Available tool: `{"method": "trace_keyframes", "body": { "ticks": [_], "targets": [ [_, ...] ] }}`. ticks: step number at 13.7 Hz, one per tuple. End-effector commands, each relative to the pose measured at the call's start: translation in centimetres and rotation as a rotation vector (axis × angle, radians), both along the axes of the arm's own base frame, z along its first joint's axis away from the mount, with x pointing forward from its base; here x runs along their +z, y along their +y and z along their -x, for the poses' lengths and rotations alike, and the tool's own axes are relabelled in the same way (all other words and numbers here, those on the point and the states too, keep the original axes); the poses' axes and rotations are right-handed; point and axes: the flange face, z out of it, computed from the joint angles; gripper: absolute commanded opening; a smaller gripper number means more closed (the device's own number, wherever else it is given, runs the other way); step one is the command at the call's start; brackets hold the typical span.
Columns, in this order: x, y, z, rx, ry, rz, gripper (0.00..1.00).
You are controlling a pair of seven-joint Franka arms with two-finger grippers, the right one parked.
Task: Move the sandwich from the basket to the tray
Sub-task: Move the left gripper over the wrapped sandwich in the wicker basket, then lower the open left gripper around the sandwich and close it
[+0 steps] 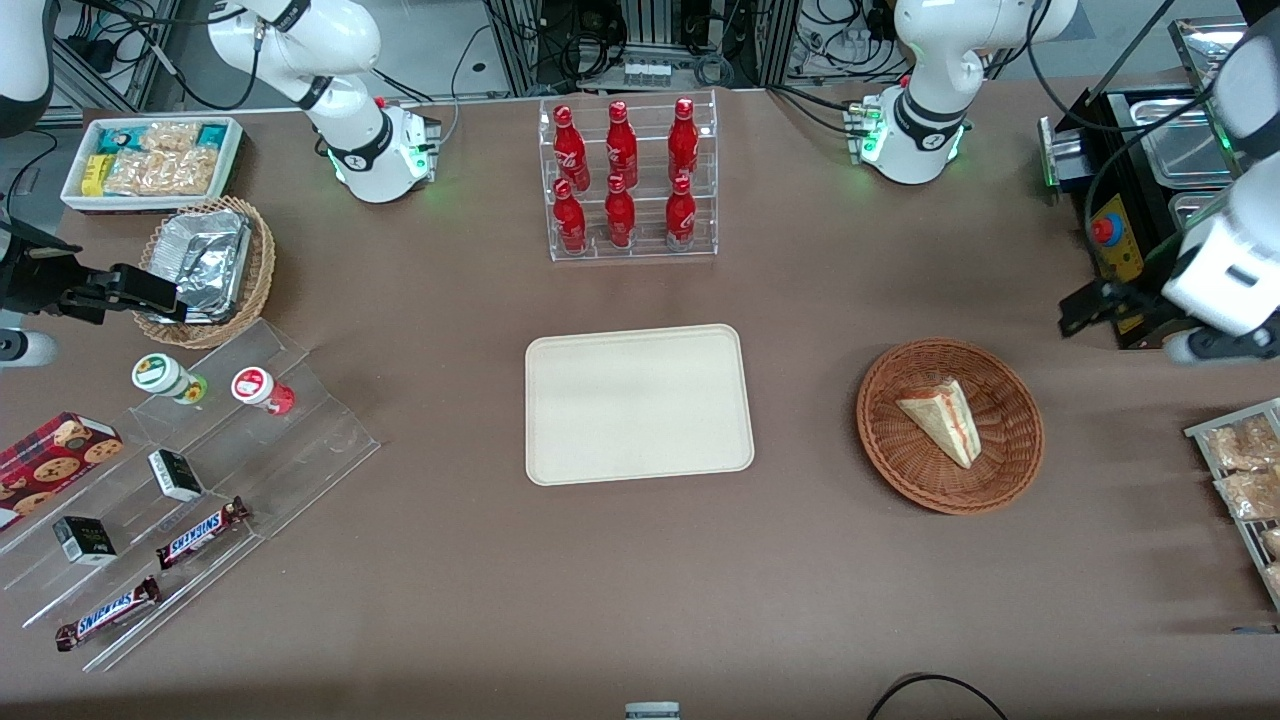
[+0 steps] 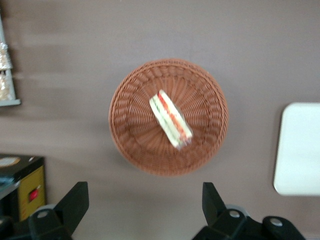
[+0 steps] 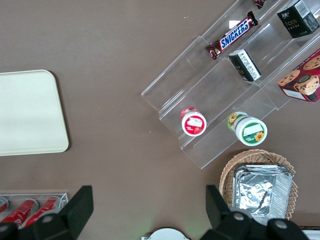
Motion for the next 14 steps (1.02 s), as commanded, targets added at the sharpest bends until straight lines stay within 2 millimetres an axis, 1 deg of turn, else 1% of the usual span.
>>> {"method": "trace_keyframes", "body": {
  "ticks": [1, 5, 7, 9, 10, 11, 14],
  "targets": [
    [-4.1, 0.1, 2.4, 0.082, -0.068, -0.006, 1.0],
    [-10.6, -0.5, 3.2, 0.262, -0.149, 0.014, 1.0],
    [-12.9, -1.1, 3.0, 0.336, -0.154, 0.024, 1.0],
    [-15.0, -2.8, 2.7, 0.371, -0.166, 0.036, 1.0],
    [-16.1, -3.1, 2.6, 0.402, -0.168, 0.041, 1.0],
    [-17.1, -3.7, 2.4, 0.41, -0.164, 0.045, 1.0],
    [-19.6, -4.0, 2.0, 0.409, -0.154, 0.046, 1.0]
  ]
}}
